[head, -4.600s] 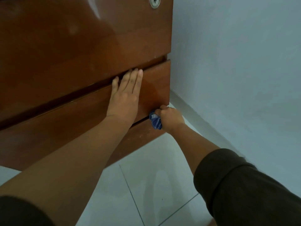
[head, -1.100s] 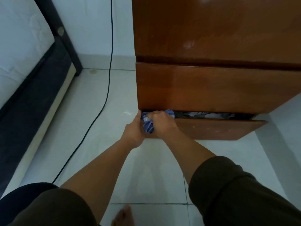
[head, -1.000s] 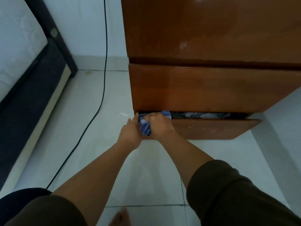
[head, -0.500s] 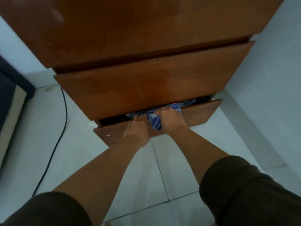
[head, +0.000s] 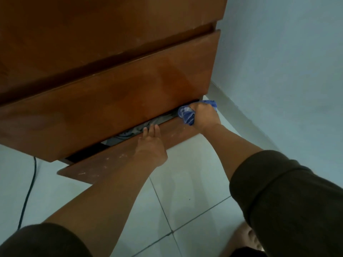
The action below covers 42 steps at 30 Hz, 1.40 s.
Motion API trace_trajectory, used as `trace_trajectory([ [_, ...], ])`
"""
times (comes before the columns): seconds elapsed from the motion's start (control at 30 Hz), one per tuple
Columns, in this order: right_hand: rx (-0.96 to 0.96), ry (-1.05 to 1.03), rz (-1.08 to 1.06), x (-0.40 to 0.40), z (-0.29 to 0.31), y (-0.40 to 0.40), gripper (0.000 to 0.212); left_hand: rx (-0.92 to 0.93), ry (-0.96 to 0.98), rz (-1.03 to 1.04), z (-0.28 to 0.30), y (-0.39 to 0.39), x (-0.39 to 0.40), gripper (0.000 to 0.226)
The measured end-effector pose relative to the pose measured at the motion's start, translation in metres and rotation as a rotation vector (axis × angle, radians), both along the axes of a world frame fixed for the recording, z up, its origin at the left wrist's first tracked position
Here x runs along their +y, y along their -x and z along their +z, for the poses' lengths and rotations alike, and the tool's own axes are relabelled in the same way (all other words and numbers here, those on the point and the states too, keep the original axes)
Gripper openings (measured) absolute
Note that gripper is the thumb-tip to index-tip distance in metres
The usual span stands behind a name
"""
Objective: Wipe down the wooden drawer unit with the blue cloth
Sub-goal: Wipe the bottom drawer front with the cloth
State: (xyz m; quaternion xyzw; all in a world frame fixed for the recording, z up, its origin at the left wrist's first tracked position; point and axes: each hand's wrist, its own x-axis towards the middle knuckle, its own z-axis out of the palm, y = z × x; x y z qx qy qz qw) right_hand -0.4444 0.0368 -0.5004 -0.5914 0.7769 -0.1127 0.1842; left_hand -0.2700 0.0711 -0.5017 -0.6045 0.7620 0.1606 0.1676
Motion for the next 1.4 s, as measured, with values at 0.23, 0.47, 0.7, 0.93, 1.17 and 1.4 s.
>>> trace_trajectory([
  [0.23,-0.041,-0.034,-0.117,0.006,0.013,0.002,0.031,0.030,-0.082,0.134,0.008,-0.023,0.004,0.087],
  [0.47,-0.992,-0.078,-0.813,0.060,0.016,-0.033,0.037,0.025,-0.114,0.618,0.001,-0.076,0.016,0.095],
  [0.7,-1.206,-0.239,-0.772,0.032,0.015,-0.098,0.044,0.121,-0.063,0.619,0.009,-0.094,0.030,0.079],
  [0.93,-1.166,-0.200,-0.788,0.017,0.007,-0.121,0.040,0.232,0.007,0.755,-0.001,-0.105,0.029,0.092],
  [1.17,-1.295,-0.144,-0.819,0.008,-0.002,-0.120,0.040,0.285,0.136,0.578,-0.019,-0.117,0.040,0.093],
  [1.4,-1.309,-0.082,-0.874,0.003,-0.007,-0.124,0.045,0.241,0.149,0.406,-0.033,-0.143,0.036,0.094],
])
